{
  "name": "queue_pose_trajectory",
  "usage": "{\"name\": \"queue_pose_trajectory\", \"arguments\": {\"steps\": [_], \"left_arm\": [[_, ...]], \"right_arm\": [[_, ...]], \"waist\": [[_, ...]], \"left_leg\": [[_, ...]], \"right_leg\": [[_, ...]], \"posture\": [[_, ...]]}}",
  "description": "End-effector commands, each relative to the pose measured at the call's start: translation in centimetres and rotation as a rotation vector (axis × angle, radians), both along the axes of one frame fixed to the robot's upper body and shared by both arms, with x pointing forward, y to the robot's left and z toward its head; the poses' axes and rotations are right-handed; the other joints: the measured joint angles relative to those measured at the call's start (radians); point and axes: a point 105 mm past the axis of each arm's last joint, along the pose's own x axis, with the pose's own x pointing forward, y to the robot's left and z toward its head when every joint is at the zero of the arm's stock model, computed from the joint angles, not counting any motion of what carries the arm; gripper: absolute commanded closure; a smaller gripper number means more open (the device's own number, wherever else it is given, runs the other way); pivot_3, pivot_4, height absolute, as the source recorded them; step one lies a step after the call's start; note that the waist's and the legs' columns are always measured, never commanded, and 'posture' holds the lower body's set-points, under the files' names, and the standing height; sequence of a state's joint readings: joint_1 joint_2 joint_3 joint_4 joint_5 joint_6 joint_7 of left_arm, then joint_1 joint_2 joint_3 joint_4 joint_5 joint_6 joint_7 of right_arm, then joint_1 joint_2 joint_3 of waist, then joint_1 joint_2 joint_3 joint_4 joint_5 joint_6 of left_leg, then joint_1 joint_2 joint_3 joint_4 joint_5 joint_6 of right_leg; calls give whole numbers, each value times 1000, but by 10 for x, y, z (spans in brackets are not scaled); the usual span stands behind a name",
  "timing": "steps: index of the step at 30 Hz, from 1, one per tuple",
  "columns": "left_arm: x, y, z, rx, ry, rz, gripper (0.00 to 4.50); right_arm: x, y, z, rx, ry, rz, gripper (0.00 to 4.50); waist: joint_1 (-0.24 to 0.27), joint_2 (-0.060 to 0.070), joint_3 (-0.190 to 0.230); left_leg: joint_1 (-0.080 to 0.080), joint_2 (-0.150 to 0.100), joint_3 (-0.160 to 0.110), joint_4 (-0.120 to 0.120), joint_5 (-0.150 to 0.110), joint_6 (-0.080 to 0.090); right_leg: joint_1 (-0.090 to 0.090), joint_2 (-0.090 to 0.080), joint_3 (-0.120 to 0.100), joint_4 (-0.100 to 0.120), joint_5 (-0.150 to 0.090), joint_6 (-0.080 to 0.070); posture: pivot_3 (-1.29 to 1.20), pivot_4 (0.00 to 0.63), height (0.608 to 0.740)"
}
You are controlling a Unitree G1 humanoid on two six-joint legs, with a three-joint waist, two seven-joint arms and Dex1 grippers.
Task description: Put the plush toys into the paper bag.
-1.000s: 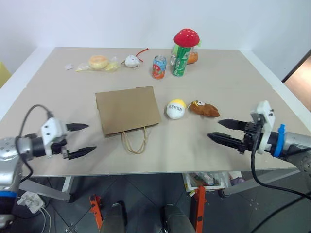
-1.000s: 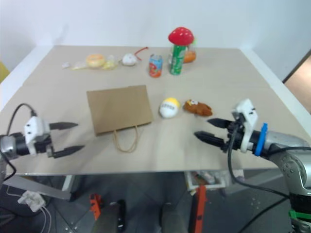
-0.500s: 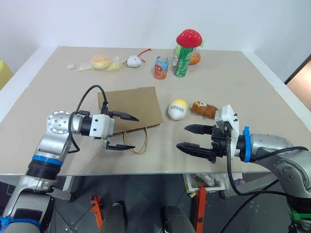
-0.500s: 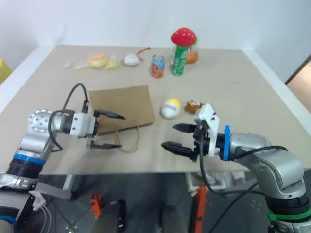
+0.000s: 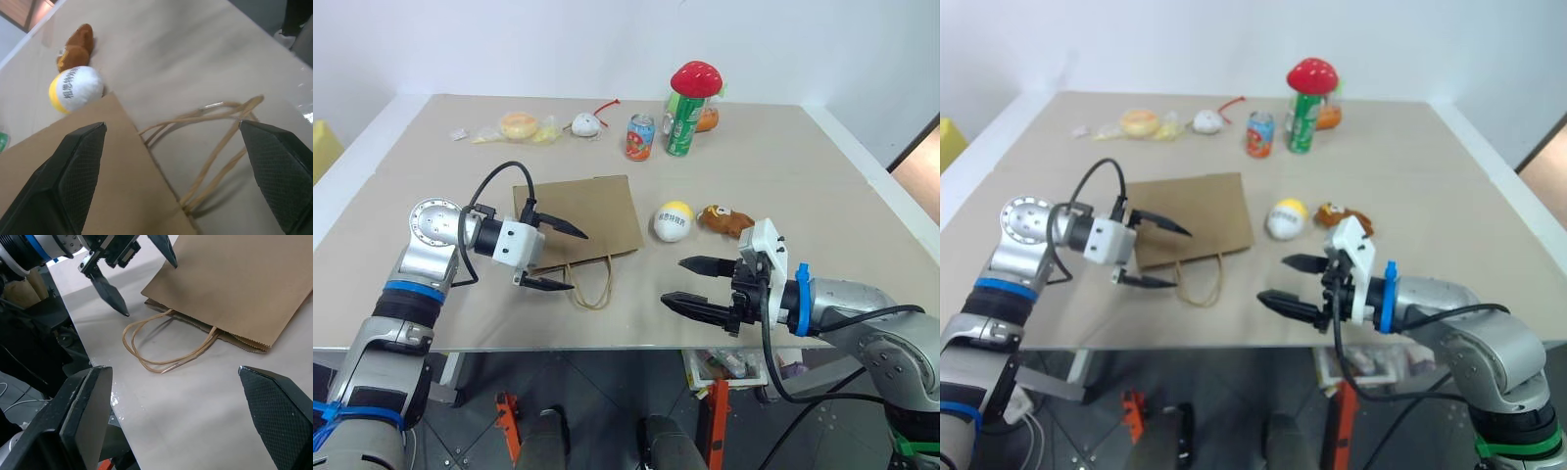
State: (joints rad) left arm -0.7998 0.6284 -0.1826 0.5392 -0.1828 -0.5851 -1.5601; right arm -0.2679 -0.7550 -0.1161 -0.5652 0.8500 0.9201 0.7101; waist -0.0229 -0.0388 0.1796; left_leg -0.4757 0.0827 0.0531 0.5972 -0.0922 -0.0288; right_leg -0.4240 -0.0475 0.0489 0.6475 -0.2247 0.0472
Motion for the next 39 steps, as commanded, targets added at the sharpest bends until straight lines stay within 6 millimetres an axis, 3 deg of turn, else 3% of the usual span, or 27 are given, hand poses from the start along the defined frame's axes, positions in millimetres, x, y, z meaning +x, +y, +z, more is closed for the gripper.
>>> {"name": "queue_pose_trajectory", "arguments": {"steps": [1, 8, 14, 24, 29, 39], "left_arm": [[1, -5, -5, 34, -24, -36, 0], [8, -12, -13, 50, -35, -39, 0], [6, -32, 5, -88, 14, -61, 0], [4, -14, -6, 2, 79, -36, 0], [3, -25, 0, -48, 85, -50, 0], [5, -30, -10, -40, 94, -34, 0]], "right_arm": [[-4, 4, 6, 7, -35, 14, 74], [-4, 2, 5, 2, -38, -3, 74], [-4, 1, 5, 2, -39, -11, 74], [-4, -2, 6, 2, -44, -28, 74], [-3, -3, 6, -5, -47, -30, 74], [-3, -2, 5, -3, -45, -33, 74]], "waist": [[0, 0, 0], [1, 0, 0], [1, 0, 0], [0, 0, 0], [0, 0, 0], [0, 0, 0]], "left_leg": [[0, 0, 0, 0, 0, 0], [0, 0, -1, 0, 0, 0], [-1, 0, -1, 2, 0, 0], [0, 1, -1, 2, 0, 1], [0, 1, -1, 2, 0, 1], [0, 1, -2, 2, 0, 1]], "right_leg": [[0, 0, 0, 0, 0, 0], [0, 0, 0, 0, 0, 0], [1, 0, 0, 0, 0, 1], [1, 2, 0, 0, 0, 1], [1, 2, 0, 0, 0, 0], [1, 2, 0, 0, 0, 0]], "posture": [[0, 150, 740], [0, 150, 740], [0, 150, 740], [0, 150, 740], [0, 150, 740], [0, 150, 740]]}}
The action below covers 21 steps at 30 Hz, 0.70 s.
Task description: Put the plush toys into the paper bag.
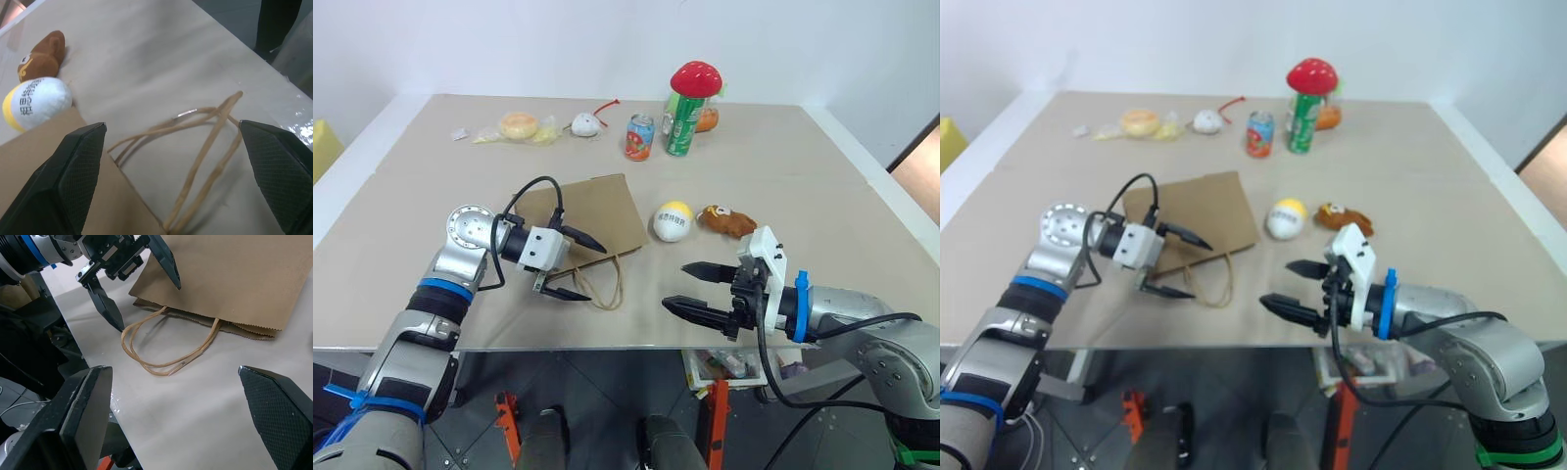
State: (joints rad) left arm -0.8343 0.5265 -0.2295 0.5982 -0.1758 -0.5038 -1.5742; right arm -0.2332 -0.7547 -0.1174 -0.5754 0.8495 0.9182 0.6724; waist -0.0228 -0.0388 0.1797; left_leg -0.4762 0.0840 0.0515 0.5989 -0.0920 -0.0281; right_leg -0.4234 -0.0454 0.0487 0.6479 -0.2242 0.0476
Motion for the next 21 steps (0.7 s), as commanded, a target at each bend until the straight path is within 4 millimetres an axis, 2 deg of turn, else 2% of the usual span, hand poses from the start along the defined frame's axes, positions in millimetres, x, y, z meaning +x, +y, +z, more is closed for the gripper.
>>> {"name": "queue_pose_trajectory", "arguments": {"steps": [1, 5, 6, 10, 11, 12, 13, 14, 16, 18, 19, 21], "left_arm": [[4, -3, 3, -11, -40, 17, 0], [9, -10, -3, -9, -42, 31, 0], [9, -12, -4, -10, -43, 32, 412], [9, -16, -7, -17, -40, 25, 1288], [9, -17, -7, -18, -39, 23, 1722], [9, -17, -7, -18, -39, 22, 1963], [9, -17, -7, -18, -39, 21, 2706], [8, -17, -7, -20, -34, 16, 2853], [7, -17, -4, -34, -21, 11, 3685], [8, -16, 1, -48, -12, 11, 3847], [7, -15, 5, -62, -2, 12, 4383], [7, -12, 13, -84, 16, 14, 4383]], "right_arm": [[-3, 1, 12, 4, -64, 7, 74], [-2, 1, 13, 6, -70, 4, 74], [-1, 1, 13, 6, -72, 3, 0], [-1, 1, 13, 6, -75, 1, 0], [-1, 1, 13, 7, -75, -1, 0], [-1, 1, 13, 7, -76, -2, 0], [-1, 1, 13, 8, -76, -3, 0], [-1, 1, 13, 7, -76, -5, 0], [-1, 0, 13, 5, -77, -8, 0], [-1, 0, 13, 3, -77, -10, 0], [-1, -1, 13, 2, -77, -11, 0], [0, -1, 13, -1, -77, -12, 0]], "waist": [[0, 0, 0], [0, 0, 0], [0, 0, 0], [1, 0, 0], [0, 0, 0], [0, 0, 0], [0, 0, 0], [0, 0, 0], [0, 0, 0], [0, 0, 0], [0, 0, 0], [0, 0, 0]], "left_leg": [[0, 0, 0, 0, 0, 0], [0, 0, 0, 0, 0, 0], [0, 0, 0, 0, 0, 0], [0, 0, 0, 0, 0, 0], [0, 0, 0, 0, 0, 0], [0, 0, 0, 0, 0, 0], [0, 0, 0, 0, 0, 0], [0, 0, 0, 0, 0, 0], [0, 0, 0, 0, 0, 0], [0, 0, 0, 0, 0, 0], [0, 0, 0, 0, 0, 0], [0, 0, 0, 0, 0, 0]], "right_leg": [[0, 0, 0, 0, 0, 0], [0, 0, 0, 0, 0, 0], [0, 0, 0, 0, 0, 0], [0, 0, 0, 0, 0, 0], [0, 0, 0, 0, 0, 0], [0, 0, 0, 0, 0, 0], [0, 0, 0, 0, 0, 0], [0, 0, 0, 0, 0, 0], [0, 0, 0, 0, 0, 0], [0, 0, 0, 0, 0, 0], [0, 0, 0, 0, 0, 0], [0, 0, 0, 0, 0, 0]], "posture": [[0, 150, 740], [0, 150, 740], [0, 150, 740], [0, 150, 740], [0, 150, 740], [0, 150, 740], [0, 150, 740], [0, 150, 740], [0, 150, 740], [0, 150, 740], [0, 150, 740], [0, 150, 740]]}}
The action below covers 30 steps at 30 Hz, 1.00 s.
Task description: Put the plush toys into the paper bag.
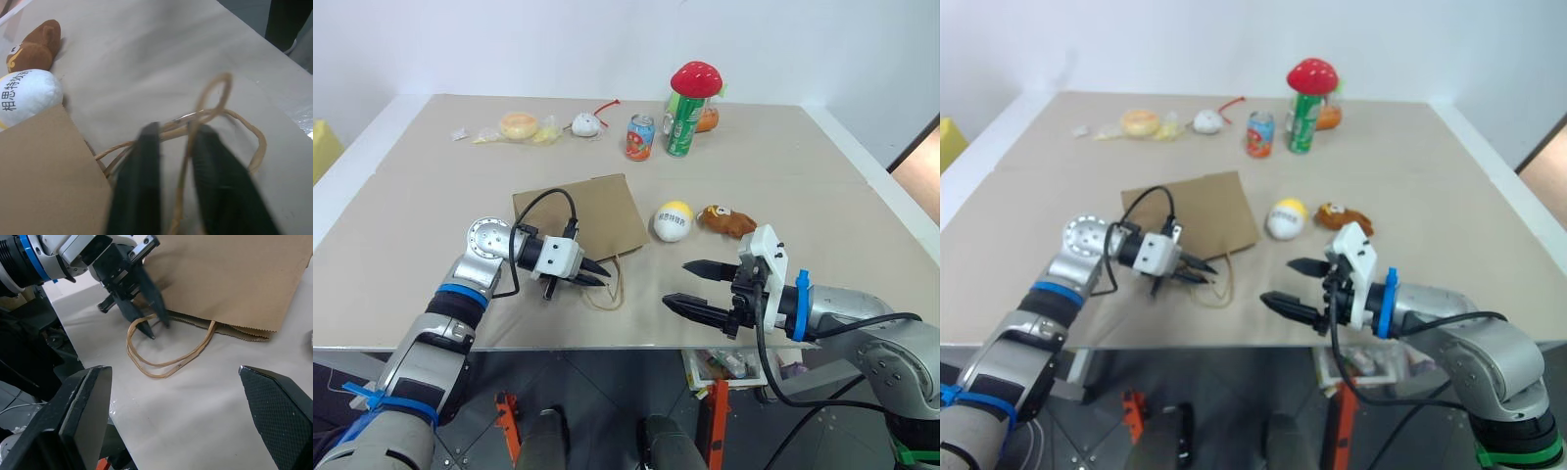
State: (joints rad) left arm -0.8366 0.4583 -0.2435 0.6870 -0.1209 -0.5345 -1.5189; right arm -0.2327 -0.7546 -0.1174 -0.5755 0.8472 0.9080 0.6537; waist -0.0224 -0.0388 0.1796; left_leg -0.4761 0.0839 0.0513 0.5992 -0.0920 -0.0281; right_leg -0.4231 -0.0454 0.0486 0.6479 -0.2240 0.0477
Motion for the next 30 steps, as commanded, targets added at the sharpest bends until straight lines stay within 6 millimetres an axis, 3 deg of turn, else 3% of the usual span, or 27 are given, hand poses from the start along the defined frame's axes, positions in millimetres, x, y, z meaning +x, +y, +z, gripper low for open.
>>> {"name": "queue_pose_trajectory", "arguments": {"steps": [1, 7, 12, 17, 20, 22, 23, 24, 25, 26, 28, 29, 30], "left_arm": [[1, 2, 34, -73, -19, -10, 4383], [2, 10, 50, -95, 19, 25, 4383], [5, 5, 78, -295, 179, 93, 4383], [8, 5, 96, -458, 342, 179, 4383], [3, 8, 95, -489, 399, 200, 4500], [-1, 11, 92, -491, 416, 219, 4500], [-2, 12, 91, -498, 423, 228, 4500], [-2, 12, 92, -505, 427, 235, 4500], [-3, 12, 93, -510, 430, 239, 4500], [-3, 11, 95, -522, 424, 245, 4500], [-3, 10, 101, -557, 427, 258, 4500], [-2, 9, 104, -584, 434, 269, 4500], [-1, 9, 108, -610, 440, 283, 4500]], "right_arm": [[-2, 0, 12, -1, -64, 7, 0], [-1, 2, 14, 1, -74, 25, 0], [-6, 20, 18, 44, -73, 107, 0], [19, 34, 14, 85, -79, 36, 0], [31, 35, 14, 87, -105, -12, 737], [37, 36, 19, 98, -134, -25, 1923], [40, 37, 23, 108, -145, -30, 2134], [42, 38, 25, 116, -153, -30, 2647], [43, 39, 26, 121, -158, -31, 2773], [45, 42, 28, 122, -169, -26, 3395], [48, 47, 30, 121, -188, -19, 4129], [50, 50, 30, 123, -196, -18, 4420], [51, 53, 31, 129, -201, -17, 4420]], "waist": [[0, 0, 0], [0, 0, 0], [0, 0, 0], [-2, 0, 0], [-1, 0, 0], [-1, 0, 0], [-1, 0, 0], [-1, 0, 0], [-1, 0, 0], [-1, 0, 0], [-1, 0, 0], [-1, 0, 0], [-1, 0, 0]], "left_leg": [[0, 0, 0, 0, 0, 0], [0, 0, 0, 0, 0, 0], [0, 0, 0, 0, 0, 0], [0, 1, -1, 1, 0, 0], [0, 1, -1, 1, 0, 0], [0, 1, -1, 0, 0, 0], [0, 1, -1, 0, 0, 0], [0, 1, -1, 0, 0, 0], [0, 1, -1, 0, 0, 0], [0, 2, -1, 0, 0, 0], [0, 2, -2, 0, 0, 0], [0, 2, -1, 0, 0, 0], [0, 2, -1, 0, 0, 0]], "right_leg": [[0, 0, 0, 0, 0, 0], [0, 0, 0, 0, 0, 0], [0, 0, 0, 0, 0, 0], [0, 2, 0, 1, 0, 0], [0, 3, 0, 1, 0, 0], [0, 3, 1, 1, 0, 1], [0, 3, 1, 1, 0, 1], [0, 3, 1, 1, 0, 1], [0, 3, 1, 1, 0, 1], [-1, 4, 1, 1, 0, 1], [-1, 4, 1, 1, 0, 0], [-1, 4, 1, 1, 0, 0], [0, 4, 1, 1, 1, 0]], "posture": [[0, 150, 740], [0, 150, 740], [0, 150, 740], [0, 150, 740], [0, 150, 740], [0, 150, 740], [0, 150, 740], [0, 150, 740], [0, 150, 740], [0, 150, 740], [0, 150, 740], [0, 150, 740], [0, 150, 740]]}}
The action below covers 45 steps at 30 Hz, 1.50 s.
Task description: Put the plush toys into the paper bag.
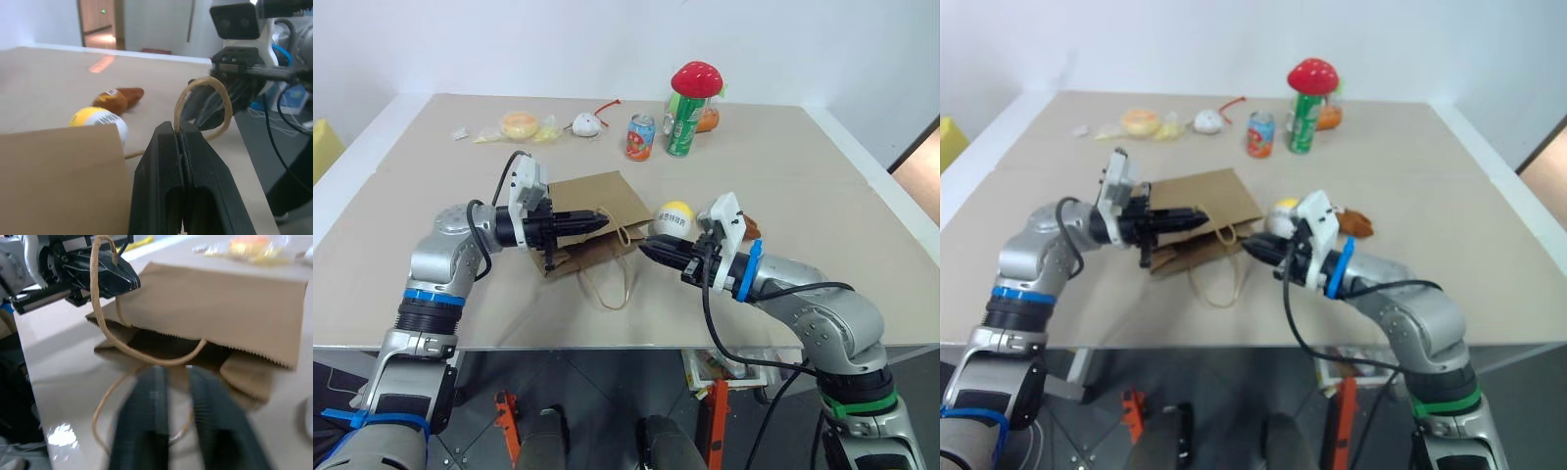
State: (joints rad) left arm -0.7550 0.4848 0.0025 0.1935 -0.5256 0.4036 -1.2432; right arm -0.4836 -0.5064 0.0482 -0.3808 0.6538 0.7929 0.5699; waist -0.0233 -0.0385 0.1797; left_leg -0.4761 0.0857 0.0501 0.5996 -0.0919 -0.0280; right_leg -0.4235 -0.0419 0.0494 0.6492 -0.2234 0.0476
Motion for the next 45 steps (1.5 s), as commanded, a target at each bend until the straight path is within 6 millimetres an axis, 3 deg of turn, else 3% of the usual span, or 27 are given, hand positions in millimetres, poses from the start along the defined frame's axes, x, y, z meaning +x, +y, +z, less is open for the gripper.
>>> {"name": "queue_pose_trajectory", "arguments": {"steps": [1, 7, 12, 22, 34, 40, 45], "left_arm": [[0, -1, 25, -95, -30, 52, 4500], [5, -3, 33, -163, 25, 119, 4500], [4, -5, 33, -187, 63, 127, 4500], [3, -10, 33, -233, 122, 145, 4500], [8, -17, 49, -351, 156, 157, 4500], [23, -10, 64, -451, 147, 252, 4500], [34, 1, 75, -517, 111, 339, 4500]], "right_arm": [[3, 12, 10, 17, -63, 19, 4420], [12, 23, -10, -62, -70, -9, 4420], [35, 34, -1, -61, -163, -89, 4420], [43, 64, -8, -95, -204, -61, 4420], [87, 61, -30, -262, -217, -322, 4420], [84, 61, -54, -326, -148, -302, 4420], [81, 59, -63, -342, -109, -281, 4420]], "waist": [[0, 0, 0], [0, 0, 0], [-1, 0, 0], [0, 0, 0], [-1, 0, 0], [0, 0, 0], [0, 0, 0]], "left_leg": [[0, 0, 0, 0, 0, 0], [0, 0, 0, 0, 0, 0], [0, 0, 0, 0, 0, 0], [0, 1, 0, 0, 0, 0], [0, 1, 0, 0, 0, 0], [-1, 0, 0, 0, 0, 0], [0, 1, 0, -1, 0, 0]], "right_leg": [[0, 0, 0, 0, 0, 0], [0, 0, 0, 0, 0, 0], [0, 1, 0, 0, 0, 0], [-1, 1, 0, 0, 2, 0], [-2, 1, 0, 0, 5, -2], [-2, 1, 0, 0, 5, -3], [-2, 2, 0, 0, 5, -3]], "posture": [[0, 150, 740], [0, 150, 740], [0, 150, 740], [0, 150, 740], [0, 150, 740], [0, 150, 740], [0, 150, 740]]}}
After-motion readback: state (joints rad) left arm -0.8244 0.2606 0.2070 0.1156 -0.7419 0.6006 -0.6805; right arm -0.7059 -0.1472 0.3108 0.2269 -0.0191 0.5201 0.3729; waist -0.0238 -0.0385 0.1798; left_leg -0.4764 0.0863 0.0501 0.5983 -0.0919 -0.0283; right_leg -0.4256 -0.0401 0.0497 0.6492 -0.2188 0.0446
